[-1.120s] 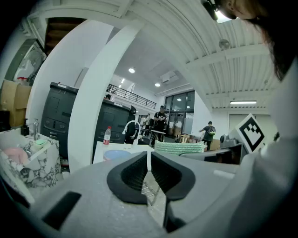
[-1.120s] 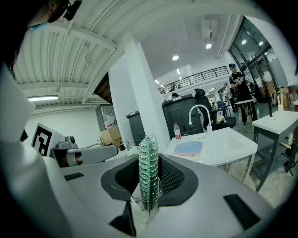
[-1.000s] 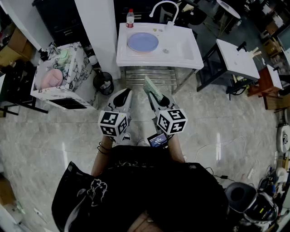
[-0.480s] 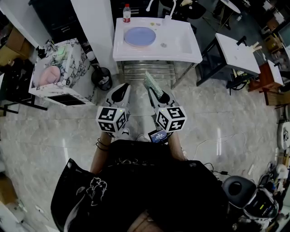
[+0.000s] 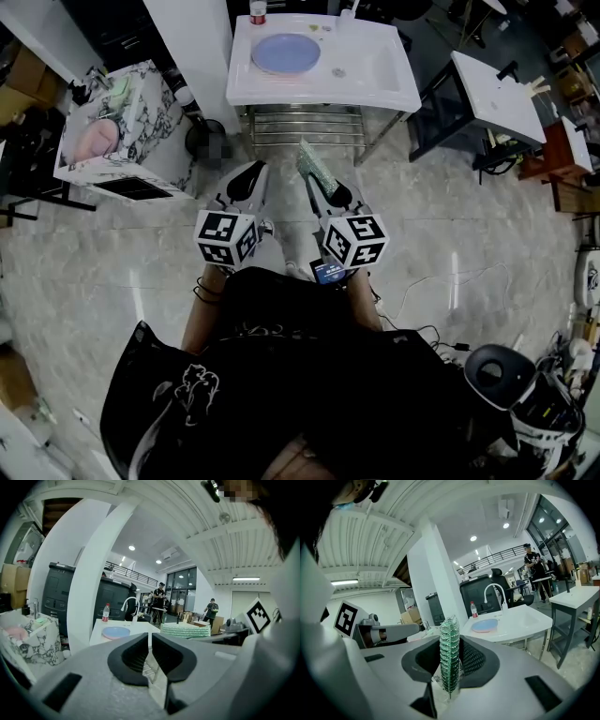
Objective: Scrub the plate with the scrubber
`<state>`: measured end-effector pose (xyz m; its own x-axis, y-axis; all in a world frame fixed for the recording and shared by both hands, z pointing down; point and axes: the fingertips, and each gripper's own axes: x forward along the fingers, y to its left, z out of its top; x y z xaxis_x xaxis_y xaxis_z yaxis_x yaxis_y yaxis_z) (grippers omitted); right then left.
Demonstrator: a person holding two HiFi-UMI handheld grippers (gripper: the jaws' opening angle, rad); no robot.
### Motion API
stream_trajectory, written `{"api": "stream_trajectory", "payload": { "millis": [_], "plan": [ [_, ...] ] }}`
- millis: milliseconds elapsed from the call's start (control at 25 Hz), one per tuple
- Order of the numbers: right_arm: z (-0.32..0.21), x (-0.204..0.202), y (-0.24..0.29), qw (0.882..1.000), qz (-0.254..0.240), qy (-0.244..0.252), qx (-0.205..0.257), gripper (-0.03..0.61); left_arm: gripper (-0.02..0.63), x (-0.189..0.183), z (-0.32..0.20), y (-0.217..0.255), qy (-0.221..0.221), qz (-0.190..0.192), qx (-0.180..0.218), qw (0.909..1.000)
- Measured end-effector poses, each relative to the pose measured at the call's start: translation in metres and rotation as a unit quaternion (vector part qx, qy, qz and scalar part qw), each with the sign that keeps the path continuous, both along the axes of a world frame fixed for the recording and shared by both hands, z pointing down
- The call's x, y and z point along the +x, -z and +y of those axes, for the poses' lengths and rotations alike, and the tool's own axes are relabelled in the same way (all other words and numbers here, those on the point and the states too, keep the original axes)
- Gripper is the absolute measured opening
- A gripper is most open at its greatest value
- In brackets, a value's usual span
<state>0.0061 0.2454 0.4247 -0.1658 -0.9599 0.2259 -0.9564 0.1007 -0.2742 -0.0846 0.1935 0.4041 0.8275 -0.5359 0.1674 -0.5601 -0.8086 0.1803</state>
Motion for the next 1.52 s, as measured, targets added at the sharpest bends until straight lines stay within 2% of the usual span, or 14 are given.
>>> {"api": "stream_trajectory", "payload": {
  "millis": [320,760,1200,1520],
  "plan": [
    [-0.035,0.016,-0.007,1.000,-0.013,0.002,0.000,0.090,0.029,0.015,-0.035,-0.011,0.002,-0.001,-0.010,0.9999],
    [-0.149,0.067,-0.010,1.000,0.004,-0.013,-0.018,0.089,0.029,0.068,-0.159,-0.012,-0.022,0.012,-0.023,0.9994],
    [-0.266,0.093,-0.017,0.999,0.005,-0.021,-0.029,0.091,0.030,0.096,-0.272,-0.026,-0.046,0.003,-0.039,0.9982],
    [-0.305,0.109,-0.021,0.999,0.006,-0.029,-0.038,0.090,0.031,0.103,-0.315,-0.041,-0.048,0.000,-0.059,0.9971]
  ]
}}
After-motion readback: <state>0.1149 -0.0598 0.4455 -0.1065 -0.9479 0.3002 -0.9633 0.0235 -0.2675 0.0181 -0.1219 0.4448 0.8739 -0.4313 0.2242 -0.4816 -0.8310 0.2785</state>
